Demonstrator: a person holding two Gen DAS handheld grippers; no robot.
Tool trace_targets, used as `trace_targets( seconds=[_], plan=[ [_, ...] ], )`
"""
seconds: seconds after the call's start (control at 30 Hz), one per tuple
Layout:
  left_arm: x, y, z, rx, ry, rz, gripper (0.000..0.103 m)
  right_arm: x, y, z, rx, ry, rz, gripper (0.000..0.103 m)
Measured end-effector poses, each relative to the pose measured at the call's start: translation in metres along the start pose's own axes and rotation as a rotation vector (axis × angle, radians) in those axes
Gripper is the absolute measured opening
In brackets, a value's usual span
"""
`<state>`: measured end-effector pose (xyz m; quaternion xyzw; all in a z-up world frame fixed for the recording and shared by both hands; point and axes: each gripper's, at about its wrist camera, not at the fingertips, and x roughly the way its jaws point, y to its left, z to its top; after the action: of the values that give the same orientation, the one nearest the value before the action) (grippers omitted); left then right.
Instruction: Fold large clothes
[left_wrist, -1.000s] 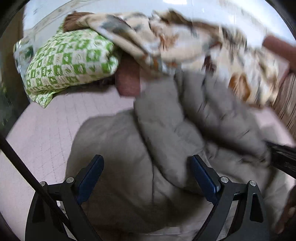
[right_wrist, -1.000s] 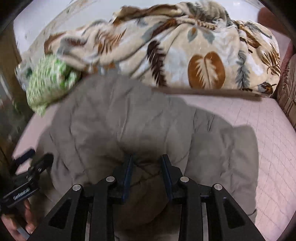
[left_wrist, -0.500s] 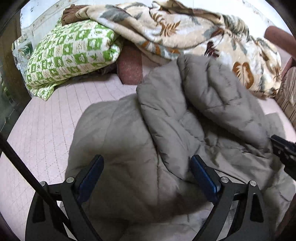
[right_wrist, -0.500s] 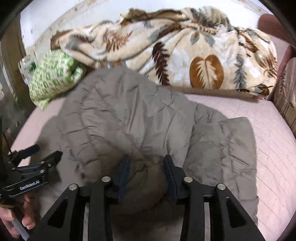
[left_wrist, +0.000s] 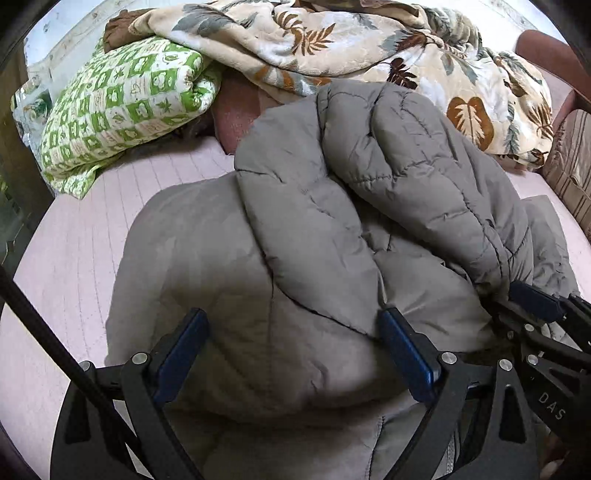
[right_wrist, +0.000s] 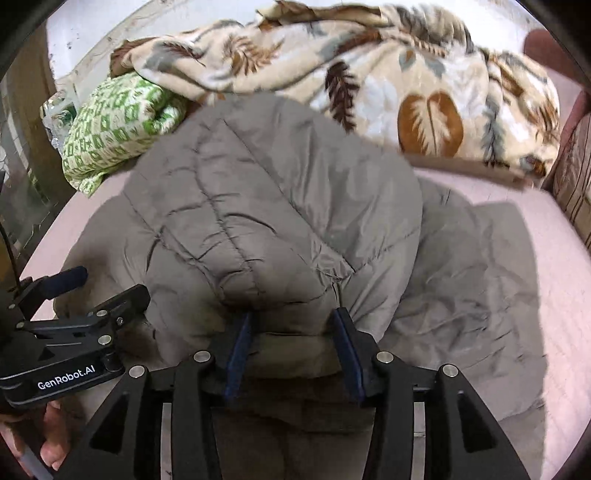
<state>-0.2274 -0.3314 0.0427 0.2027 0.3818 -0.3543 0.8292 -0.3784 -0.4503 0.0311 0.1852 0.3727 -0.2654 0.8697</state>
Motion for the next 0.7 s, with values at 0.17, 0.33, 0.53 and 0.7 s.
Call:
trace_targets(
  seconds=[0.17, 0.33, 0.53, 0.7],
  plan=[
    [-0.020, 0.002, 0.002, -0.005, -0.033, -0.012, 0.094, -0.021, -0.001, 0.002, 0.021, -0.017, 0.036, 0.049],
    [-0.058, 0.006, -0.011, -0.013, -0.085, -0.005, 0.095, -0.081, 0.000, -0.024, 0.034, -0.056, 0.098, 0.055],
    [-0.114, 0.003, -0.054, 0.051, -0.150, 0.030, 0.095, -0.143, 0.006, -0.082, -0.001, -0.058, 0.116, 0.062],
    [-0.144, 0.007, -0.109, 0.074, -0.153, 0.075, 0.095, -0.174, 0.003, -0.128, -0.016, -0.055, 0.105, 0.067]
  ],
)
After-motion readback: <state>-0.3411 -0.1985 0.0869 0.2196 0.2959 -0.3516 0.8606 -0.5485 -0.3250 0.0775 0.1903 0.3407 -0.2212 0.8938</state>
